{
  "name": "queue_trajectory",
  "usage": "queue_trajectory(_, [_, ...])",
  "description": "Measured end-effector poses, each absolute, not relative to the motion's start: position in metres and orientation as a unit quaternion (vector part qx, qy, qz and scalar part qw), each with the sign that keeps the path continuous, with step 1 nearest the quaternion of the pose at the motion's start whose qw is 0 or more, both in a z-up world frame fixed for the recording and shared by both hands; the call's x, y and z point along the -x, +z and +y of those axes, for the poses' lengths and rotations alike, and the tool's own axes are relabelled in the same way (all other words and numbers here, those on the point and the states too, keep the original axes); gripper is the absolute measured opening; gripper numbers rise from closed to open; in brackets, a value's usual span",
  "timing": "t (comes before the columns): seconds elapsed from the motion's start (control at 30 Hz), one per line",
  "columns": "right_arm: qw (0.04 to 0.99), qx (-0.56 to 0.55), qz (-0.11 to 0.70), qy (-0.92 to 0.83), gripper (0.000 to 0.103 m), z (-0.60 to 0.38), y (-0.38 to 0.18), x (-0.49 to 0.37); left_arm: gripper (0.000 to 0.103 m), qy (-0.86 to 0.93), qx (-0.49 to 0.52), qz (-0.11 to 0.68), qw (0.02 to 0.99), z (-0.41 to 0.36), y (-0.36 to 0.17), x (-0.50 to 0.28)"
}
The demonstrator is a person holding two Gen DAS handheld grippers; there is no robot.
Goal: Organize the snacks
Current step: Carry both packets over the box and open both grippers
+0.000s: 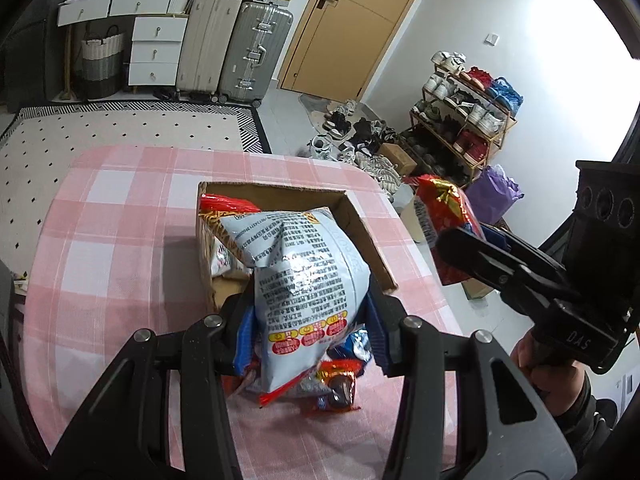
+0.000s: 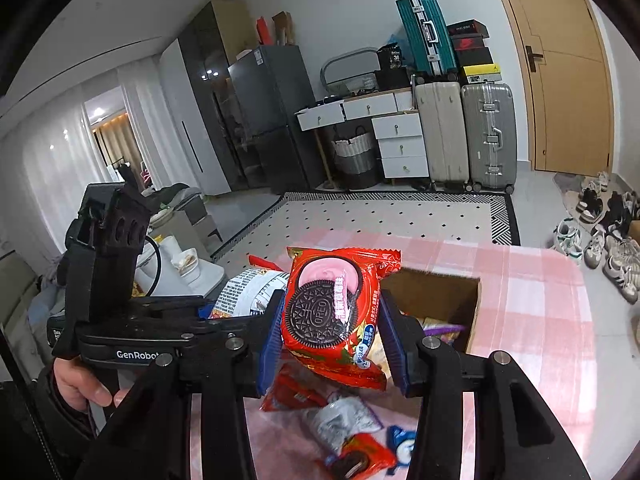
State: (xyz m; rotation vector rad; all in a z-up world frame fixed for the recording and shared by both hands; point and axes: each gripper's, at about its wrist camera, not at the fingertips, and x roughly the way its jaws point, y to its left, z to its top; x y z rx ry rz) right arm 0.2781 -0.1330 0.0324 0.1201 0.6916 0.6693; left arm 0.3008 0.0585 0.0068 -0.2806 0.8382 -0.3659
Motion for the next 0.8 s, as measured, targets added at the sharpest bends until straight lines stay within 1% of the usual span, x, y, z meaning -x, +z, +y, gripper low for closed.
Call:
queue_trajectory(0.33, [0.884,-0.055,0.346,0.311,0.045,-0.130,0.029,-0.328,0.043,-0.171,0.131,0.411,0.886,0.047,0.013,-0.359])
queue_trajectory(0.67, [0.874,-0.050,0.382,0.296,0.045,-0.128,-0.013,-0.368,0.043,-0.176,0.173,0.443,0.862,0.049,-0.021,-0.414])
queue_trajectory(0.73, [0.870,-0.050,0.390,0.297,0.046,-0.125,-0.023,-0.374,0.047,-0.172,0.175,0.450,0.858,0.047,-0.032,-0.421])
queue_trajectory(0.77, [0.865,-0.051,0.397,0.303,0.050,-0.123,-0.029,-0.379,0.053,-0.159,0.171,0.458,0.858,0.046,-0.038,-0.425])
queue_trajectory(0.8, [0.861,-0.046,0.407,0.301,0.053,-0.121,-0.036,-0.383,0.062,-0.145,0.167,0.469,0.855,0.045,-0.043,-0.429])
